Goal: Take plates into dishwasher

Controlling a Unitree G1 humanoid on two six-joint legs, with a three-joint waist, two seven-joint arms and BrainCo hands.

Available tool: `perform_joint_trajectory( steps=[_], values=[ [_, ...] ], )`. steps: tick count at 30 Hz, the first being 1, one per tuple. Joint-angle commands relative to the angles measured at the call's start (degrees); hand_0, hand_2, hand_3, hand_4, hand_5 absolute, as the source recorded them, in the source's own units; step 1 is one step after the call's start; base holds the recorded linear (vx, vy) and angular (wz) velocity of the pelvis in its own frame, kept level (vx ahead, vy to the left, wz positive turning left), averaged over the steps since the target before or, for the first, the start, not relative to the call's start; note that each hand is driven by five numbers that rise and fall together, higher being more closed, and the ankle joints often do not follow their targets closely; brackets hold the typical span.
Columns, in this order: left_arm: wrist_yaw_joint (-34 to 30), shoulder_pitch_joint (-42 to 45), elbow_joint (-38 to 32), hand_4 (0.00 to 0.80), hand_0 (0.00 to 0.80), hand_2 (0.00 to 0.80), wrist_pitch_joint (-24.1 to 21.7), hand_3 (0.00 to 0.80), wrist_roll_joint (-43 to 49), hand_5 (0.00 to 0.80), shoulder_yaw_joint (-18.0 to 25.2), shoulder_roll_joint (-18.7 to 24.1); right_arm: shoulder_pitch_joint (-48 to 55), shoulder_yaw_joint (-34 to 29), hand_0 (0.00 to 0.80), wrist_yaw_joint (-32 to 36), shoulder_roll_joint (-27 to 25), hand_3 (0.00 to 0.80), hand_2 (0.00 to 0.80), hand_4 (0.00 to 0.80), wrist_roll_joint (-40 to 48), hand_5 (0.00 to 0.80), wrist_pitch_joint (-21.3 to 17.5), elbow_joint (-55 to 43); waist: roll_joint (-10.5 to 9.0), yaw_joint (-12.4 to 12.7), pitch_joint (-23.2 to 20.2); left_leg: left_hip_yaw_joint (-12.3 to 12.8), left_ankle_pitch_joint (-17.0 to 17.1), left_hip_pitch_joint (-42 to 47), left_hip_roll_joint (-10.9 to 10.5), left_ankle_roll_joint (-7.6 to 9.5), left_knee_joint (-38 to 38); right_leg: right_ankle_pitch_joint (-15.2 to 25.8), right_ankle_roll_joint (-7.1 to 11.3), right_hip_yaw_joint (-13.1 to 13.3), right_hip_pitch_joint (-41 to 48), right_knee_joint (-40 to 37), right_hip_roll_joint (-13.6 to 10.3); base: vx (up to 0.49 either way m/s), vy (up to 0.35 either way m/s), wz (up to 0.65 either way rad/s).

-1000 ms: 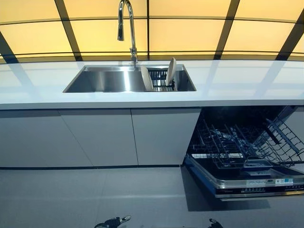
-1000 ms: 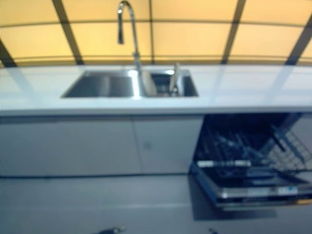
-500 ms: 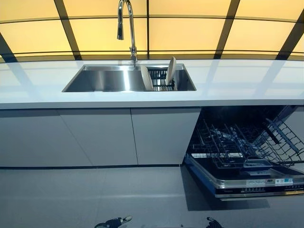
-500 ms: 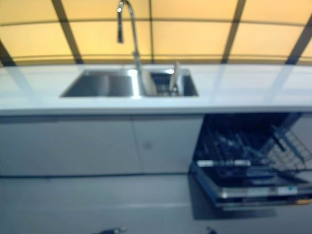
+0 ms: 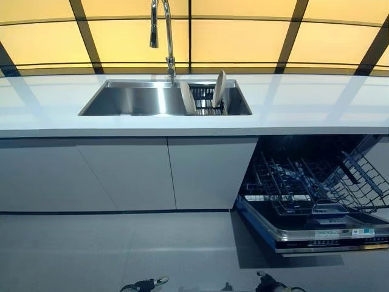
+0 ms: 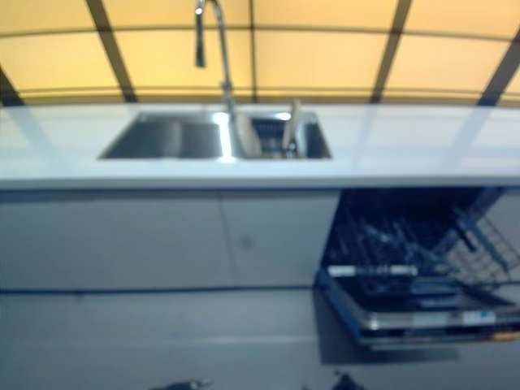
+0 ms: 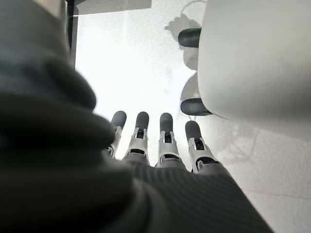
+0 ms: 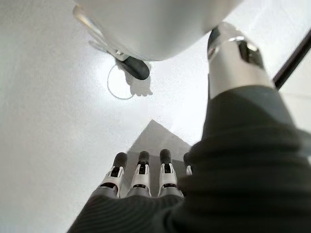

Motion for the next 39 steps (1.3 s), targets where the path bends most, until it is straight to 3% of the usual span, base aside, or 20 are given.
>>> perform_joint_trajectory(
  steps=[1,5,6,8,10,11,12,14,15,16,17,18,20,23,26,31,34,36,37,39],
  values=[
    [2.55,-2.55,3.47,0.0,0.0,0.0,1.75,0.0,3.39,0.0,-1.81,-0.81,-3.3,5.22,0.0,1.11,0.5,0.0,0.0,0.0,-5.53,0.0,0.91,0.56,-2.59,0.93,3.3,-3.96,-0.58,-1.07,-4.78,4.85,1.37,-2.96,1.37,-1.83,0.3,5.92,0.55,0.045,-0.123,0.02],
    [5.13,-3.17,2.66,0.0,0.0,0.0,-0.02,0.0,2.36,0.0,-0.91,0.03,-5.93,6.15,0.0,2.18,-0.51,0.0,0.0,0.0,-0.6,0.0,0.77,-1.35,-4.91,1.94,6.11,-3.04,-4.69,-5.78,-3.69,4.35,15.63,-4.24,-0.73,-2.11,-0.91,9.17,-0.23,0.013,-0.157,0.05],
    [5.33,-3.08,2.21,0.0,0.0,0.0,-2.15,0.0,1.46,0.0,-0.23,0.18,-6.13,6.39,0.0,1.72,-1.13,0.0,0.0,0.0,0.15,0.0,0.15,-2.29,-5.79,2.67,7.8,-1.79,-2.41,-10.46,-3.69,3.55,25.03,-4.0,-1.71,-2.43,-0.59,9.48,-0.72,0.034,-0.167,-0.03],
    [5.1,-2.58,1.16,0.0,0.0,0.0,-4.94,0.0,-1.8,0.0,1.6,0.0,-5.9,6.53,0.0,1.03,-1.88,0.0,0.0,0.0,-1.63,0.0,-0.01,-3.15,-5.31,3.93,10.11,-1.73,3.97,-19.97,-3.52,2.23,34.82,-4.1,-3.15,-1.54,0.17,10.08,0.13,0.066,-0.091,-0.27],
    [4.65,-1.97,0.43,0.0,0.0,0.0,-7.45,0.0,-2.89,0.0,1.96,-0.29,-5.27,6.79,0.0,0.93,-2.53,0.0,0.0,0.0,-1.82,0.0,1.53,-2.36,-2.53,5.31,11.67,-0.28,10.18,-23.15,-1.99,-0.24,26.54,-4.78,-2.71,-1.38,2.31,9.51,1.86,0.198,0.062,-0.22],
    [4.64,-1.85,0.45,0.0,0.0,0.0,-8.01,0.0,-3.18,0.0,1.84,-0.41,-5.22,6.56,0.0,0.66,-2.57,0.0,0.0,0.0,-1.96,0.0,1.12,-1.51,-1.65,5.64,11.81,0.21,11.35,-23.34,-1.49,-0.63,22.65,-5.05,-2.55,-1.35,2.94,9.24,2.36,0.408,0.162,-0.06],
    [4.83,-1.65,0.47,0.0,0.0,0.0,-8.78,0.0,-3.67,0.0,1.1,-0.79,-5.03,5.89,0.0,-0.74,-2.61,0.0,0.0,0.0,-2.11,0.0,0.27,1.02,0.73,7.03,12.14,-0.06,15.64,-24.46,-0.95,-1.97,12.46,-5.86,-2.16,-0.57,5.49,8.32,3.66,0.48,0.159,-0.13],
    [5.08,-0.83,1.25,0.0,0.0,0.0,-8.17,0.0,-4.29,0.0,0.61,-1.57,-4.93,4.93,0.0,-1.45,-2.47,0.0,0.0,0.0,-0.77,0.0,1.36,2.25,1.27,8.49,12.27,-3.67,17.87,-24.8,-2.46,-2.57,4.03,-7.12,-1.88,1.59,8.38,8.16,3.71,0.444,0.158,-0.08],
    [5.14,-0.6,1.65,0.0,0.0,0.0,-7.79,0.0,-5.82,0.0,0.93,-1.99,-4.76,4.42,0.0,-1.69,-2.34,0.0,0.0,0.0,-0.27,0.0,1.8,2.53,1.37,8.44,12.12,-3.66,17.85,-24.69,-2.57,-2.4,4.28,-7.79,-1.86,2.01,8.76,8.49,3.56,0.306,0.195,-0.15],
    [5.9,-0.16,1.69,0.0,0.0,0.0,-7.88,0.0,-6.68,0.0,2.86,-2.66,-4.49,3.1,0.0,-2.68,-1.87,0.0,0.0,0.0,0.0,0.0,1.74,3.78,1.29,8.19,11.35,-2.64,15.07,-23.89,-2.48,-1.62,4.19,-8.5,-1.32,2.49,9.04,8.98,2.66,0.28,0.213,-0.27],
    [5.81,-0.33,1.82,0.0,0.0,0.0,-7.98,0.0,-5.82,0.0,3.12,-2.68,-4.3,2.06,0.0,-2.93,-1.68,0.0,0.0,0.0,-0.13,0.0,1.23,4.56,1.48,7.65,10.66,0.16,14.41,-23.03,-1.38,-1.6,4.53,-9.16,-0.88,1.69,9.8,9.23,1.75,0.328,0.232,-0.33],
    [5.17,-0.58,2.28,0.0,0.0,0.0,-7.79,0.0,-5.19,0.0,3.3,-2.43,-4.17,1.1,0.0,-3.47,-1.55,0.0,0.0,0.0,0.7,0.0,0.23,5.43,1.54,7.51,9.87,0.87,13.81,-22.08,-0.59,-1.34,4.73,-9.97,-0.4,0.72,10.33,9.8,0.61,0.237,0.148,-0.3],
    [5.08,-0.16,2.88,0.0,0.0,0.0,-7.61,0.0,-3.85,0.0,3.45,-2.36,-3.72,-0.24,0.0,-3.95,-1.2,0.0,0.0,0.0,1.71,0.0,0.47,5.54,1.59,7.41,8.91,0.12,11.98,-20.94,-0.55,-0.84,6.04,-11.27,0.32,-0.23,11.35,11.17,-0.86,0.292,0.126,-0.47],
    [5.39,0.2,3.01,0.0,0.0,0.0,-5.98,0.0,-0.95,0.0,3.1,-0.72,-2.09,-2.11,0.0,-3.89,-0.21,0.0,0.0,0.0,0.95,0.0,0.09,5.27,1.03,6.39,6.19,1.39,9.63,-17.28,-0.73,0.26,6.14,-12.03,1.89,-2.05,12.94,11.48,-2.63,0.337,0.117,-0.51],
    [4.52,-0.53,3.25,0.0,0.0,0.0,-4.74,0.0,0.1,0.0,2.54,-0.09,-2.02,-1.93,0.0,-2.81,0.04,0.0,0.0,0.0,0.1,0.0,0.81,5.99,0.92,5.98,4.17,0.58,9.1,-15.32,-1.12,1.03,4.58,-11.86,2.28,-2.71,13.02,10.99,-3.56,0.204,0.073,-0.04],
    [4.12,-1.42,4.12,0.0,0.0,0.0,-3.66,0.0,1.21,0.0,1.49,-0.92,-2.65,-1.87,0.0,-2.64,0.49,0.0,0.0,0.0,0.48,0.0,1.53,7.21,0.07,6.54,2.32,-0.55,6.61,-16.94,-1.89,1.83,8.67,-11.39,2.48,-2.77,13.35,10.12,-4.79,0.158,0.061,0.11],
    [4.72,-1.4,4.64,0.0,0.0,0.0,-4.12,0.0,0.87,0.0,2.31,-1.75,-3.12,-2.91,0.0,-2.34,0.46,0.0,0.0,0.0,0.59,0.0,2.73,7.46,-0.69,6.73,1.82,-0.32,4.33,-17.71,-2.83,3.02,11.93,-10.35,3.05,-2.69,13.51,10.74,-6.05,0.163,0.112,0.04],
    [4.79,-1.67,4.35,0.0,0.0,0.0,-3.72,0.0,3.99,0.0,1.57,-1.1,-3.45,-3.23,0.0,-2.26,0.32,0.0,0.0,0.0,0.98,0.0,2.34,7.73,-1.54,6.58,1.22,-0.17,3.17,-17.07,-4.54,4.71,11.67,-6.03,4.45,-2.53,12.33,14.6,-7.36,0.195,0.162,0.1],
    [4.14,-1.86,4.31,0.0,0.0,0.0,-2.94,0.0,4.58,0.0,1.08,-0.63,-3.7,-3.42,0.0,-2.52,0.19,0.0,0.0,0.0,1.09,0.0,1.6,7.88,-1.38,6.28,1.17,-0.13,2.62,-16.44,-5.08,5.52,11.31,-2.52,5.17,-2.54,9.77,20.92,-8.25,0.212,0.18,0.06],
    [2.59,-2.31,4.37,0.0,0.0,0.0,-1.63,0.0,7.06,0.0,0.19,0.44,-3.72,-3.63,0.0,-3.11,-0.39,0.0,0.0,0.0,1.96,0.0,1.1,7.38,-0.3,4.63,2.03,-0.89,2.11,-13.93,-5.11,6.28,10.45,-0.25,5.0,-1.33,3.35,30.37,-6.62,0.248,0.146,0.02]
  ],
)
